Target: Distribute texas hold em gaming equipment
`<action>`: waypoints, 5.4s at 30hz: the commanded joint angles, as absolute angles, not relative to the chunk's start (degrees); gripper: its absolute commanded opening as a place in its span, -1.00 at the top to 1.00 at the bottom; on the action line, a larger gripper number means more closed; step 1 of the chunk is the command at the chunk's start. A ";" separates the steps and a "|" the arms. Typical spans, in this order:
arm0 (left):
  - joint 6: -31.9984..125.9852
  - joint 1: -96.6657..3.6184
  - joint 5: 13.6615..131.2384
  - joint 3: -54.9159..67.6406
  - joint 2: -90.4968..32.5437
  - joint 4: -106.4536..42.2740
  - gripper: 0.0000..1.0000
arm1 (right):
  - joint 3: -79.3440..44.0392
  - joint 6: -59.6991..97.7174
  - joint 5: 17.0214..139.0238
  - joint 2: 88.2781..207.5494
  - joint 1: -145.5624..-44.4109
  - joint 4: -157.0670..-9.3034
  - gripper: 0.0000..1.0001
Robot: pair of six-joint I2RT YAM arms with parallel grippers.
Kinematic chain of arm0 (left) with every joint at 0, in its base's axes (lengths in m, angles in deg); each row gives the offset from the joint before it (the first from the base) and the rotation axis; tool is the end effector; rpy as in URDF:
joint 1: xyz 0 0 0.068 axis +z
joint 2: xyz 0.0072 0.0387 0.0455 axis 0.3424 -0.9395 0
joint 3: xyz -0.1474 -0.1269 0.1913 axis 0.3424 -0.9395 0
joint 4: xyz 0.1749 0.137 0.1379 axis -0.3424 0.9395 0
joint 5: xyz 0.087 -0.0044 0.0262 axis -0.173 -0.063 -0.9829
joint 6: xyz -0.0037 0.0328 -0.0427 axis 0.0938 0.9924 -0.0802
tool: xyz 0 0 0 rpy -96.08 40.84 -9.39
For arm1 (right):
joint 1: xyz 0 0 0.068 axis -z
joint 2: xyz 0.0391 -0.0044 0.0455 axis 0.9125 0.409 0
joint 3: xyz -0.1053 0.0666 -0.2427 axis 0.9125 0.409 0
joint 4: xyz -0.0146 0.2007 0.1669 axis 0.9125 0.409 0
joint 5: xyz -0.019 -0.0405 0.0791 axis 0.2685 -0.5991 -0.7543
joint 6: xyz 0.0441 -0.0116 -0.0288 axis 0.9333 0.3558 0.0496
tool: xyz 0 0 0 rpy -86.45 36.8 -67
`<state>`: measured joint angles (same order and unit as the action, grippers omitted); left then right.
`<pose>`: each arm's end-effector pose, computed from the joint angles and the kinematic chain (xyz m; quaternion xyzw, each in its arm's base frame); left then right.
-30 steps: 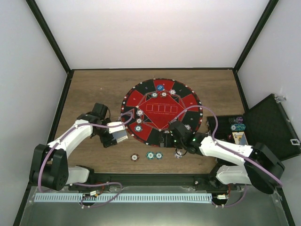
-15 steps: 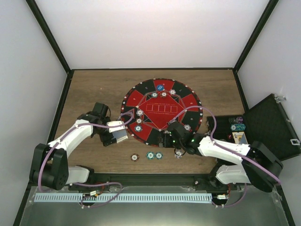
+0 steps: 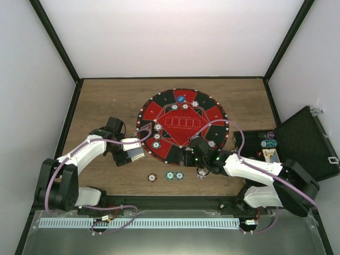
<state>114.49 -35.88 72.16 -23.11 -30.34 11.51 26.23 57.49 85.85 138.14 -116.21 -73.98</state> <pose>0.2136 -0.0657 0.1771 0.5872 0.7967 -0.0219 0.1412 0.1494 0.1799 0.1707 -0.0408 0.9369 0.2564 0.2343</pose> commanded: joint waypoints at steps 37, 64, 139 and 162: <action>112.75 -36.46 69.11 -24.78 -36.95 3.73 -1.00 | 25.71 57.52 85.62 139.42 -116.66 -74.90 -0.70; 114.83 -36.45 67.92 -24.82 -39.20 3.49 -0.46 | 24.53 56.64 83.79 141.28 -116.66 -75.50 -0.66; 113.36 -47.84 77.27 -11.93 -21.29 23.63 0.92 | 17.92 67.53 41.53 145.09 -109.28 -98.23 -0.61; 111.66 -51.12 76.23 -10.17 -21.35 22.97 0.92 | 14.96 77.22 34.62 155.47 -109.61 -113.42 -0.48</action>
